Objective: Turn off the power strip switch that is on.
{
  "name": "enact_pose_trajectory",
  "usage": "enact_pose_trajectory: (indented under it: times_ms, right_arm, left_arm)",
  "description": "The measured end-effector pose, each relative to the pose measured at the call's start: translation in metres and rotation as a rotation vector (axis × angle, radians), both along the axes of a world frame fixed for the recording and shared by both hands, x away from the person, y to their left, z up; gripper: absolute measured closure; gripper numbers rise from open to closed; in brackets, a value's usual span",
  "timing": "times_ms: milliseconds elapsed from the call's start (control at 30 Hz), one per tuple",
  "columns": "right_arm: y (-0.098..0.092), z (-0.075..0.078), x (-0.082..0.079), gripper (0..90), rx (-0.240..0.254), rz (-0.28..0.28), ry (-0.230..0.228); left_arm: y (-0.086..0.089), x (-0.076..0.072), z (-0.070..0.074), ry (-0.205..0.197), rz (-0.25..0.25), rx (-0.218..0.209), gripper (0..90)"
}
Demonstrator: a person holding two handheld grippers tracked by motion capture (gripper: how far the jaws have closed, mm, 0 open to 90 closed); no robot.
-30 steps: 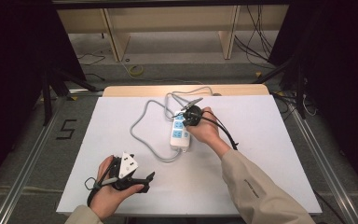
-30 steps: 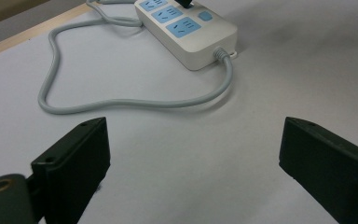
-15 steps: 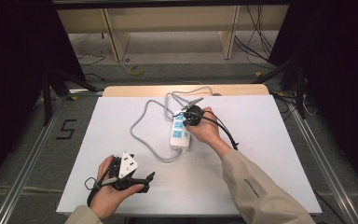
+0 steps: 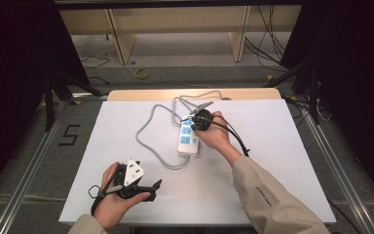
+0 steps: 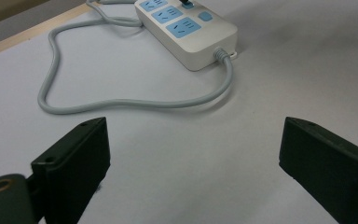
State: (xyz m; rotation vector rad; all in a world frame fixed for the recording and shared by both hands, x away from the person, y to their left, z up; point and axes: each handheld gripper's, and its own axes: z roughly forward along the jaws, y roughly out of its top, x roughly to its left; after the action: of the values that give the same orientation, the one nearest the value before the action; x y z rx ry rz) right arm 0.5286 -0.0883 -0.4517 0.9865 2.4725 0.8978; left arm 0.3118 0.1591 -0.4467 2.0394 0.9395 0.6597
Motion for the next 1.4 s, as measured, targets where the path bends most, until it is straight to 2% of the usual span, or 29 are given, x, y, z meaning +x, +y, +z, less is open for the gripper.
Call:
enact_pose_trajectory:
  times_ms: [67, 233, 300, 600, 1400]
  right_arm:
    - [-0.003, 0.004, 0.001, 90.0, 0.017, 0.002, -0.009]
    - [-0.005, 0.005, 0.0, 89.7, 0.02, -0.001, -0.009]
    - [-0.007, 0.005, -0.001, 85.5, 0.024, -0.005, -0.01]
    - [-0.015, 0.007, -0.002, 81.1, 0.028, 0.001, -0.013]
    - [-0.044, 0.007, -0.01, 67.0, 0.051, -0.034, 0.01]
  left_arm:
    - [0.0, 0.0, 0.0, 0.0, -0.001, 0.001, 8.2]
    - [0.0, 0.0, 0.0, -0.001, 0.0, 0.002, 8.2]
    - [0.0, 0.0, 0.0, -0.001, 0.0, 0.002, 8.2]
    - [0.0, 0.0, 0.0, -0.001, 0.001, 0.002, 8.2]
    - [0.0, 0.0, 0.0, 0.002, 0.006, 0.004, 8.2]
